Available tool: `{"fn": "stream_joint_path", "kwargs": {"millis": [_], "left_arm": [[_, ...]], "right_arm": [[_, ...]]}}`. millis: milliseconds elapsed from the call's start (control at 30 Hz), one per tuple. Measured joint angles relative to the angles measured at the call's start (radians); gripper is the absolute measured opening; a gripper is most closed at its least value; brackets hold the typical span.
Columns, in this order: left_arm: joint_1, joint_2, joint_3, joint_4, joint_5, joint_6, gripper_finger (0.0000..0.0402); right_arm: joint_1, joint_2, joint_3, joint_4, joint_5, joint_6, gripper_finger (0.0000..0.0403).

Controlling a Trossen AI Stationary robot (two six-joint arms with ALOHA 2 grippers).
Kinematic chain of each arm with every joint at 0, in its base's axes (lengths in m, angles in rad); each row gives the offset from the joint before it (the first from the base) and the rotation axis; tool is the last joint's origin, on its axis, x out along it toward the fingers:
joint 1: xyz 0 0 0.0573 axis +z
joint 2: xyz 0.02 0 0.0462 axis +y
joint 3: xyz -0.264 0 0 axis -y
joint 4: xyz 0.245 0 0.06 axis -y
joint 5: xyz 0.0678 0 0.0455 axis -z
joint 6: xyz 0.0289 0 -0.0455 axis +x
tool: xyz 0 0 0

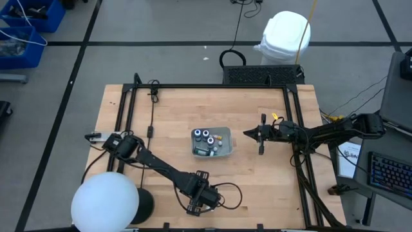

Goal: Pick & Place food coloring
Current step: Put the small purple food coloring bottle into the gray bin

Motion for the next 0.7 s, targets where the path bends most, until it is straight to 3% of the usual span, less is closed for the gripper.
{"fn": "stream_joint_path", "kwargs": {"millis": [300,700], "left_arm": [[0.000,0.000,0.000,0.000,0.001,0.000,0.0184],[0.000,-0.001,0.000,0.000,0.002,0.002,0.0074]], "right_arm": [[0.000,0.000,0.000,0.000,0.000,-0.001,0.0000],[0.000,0.000,0.000,0.000,0.000,-0.001,0.0000]]}}
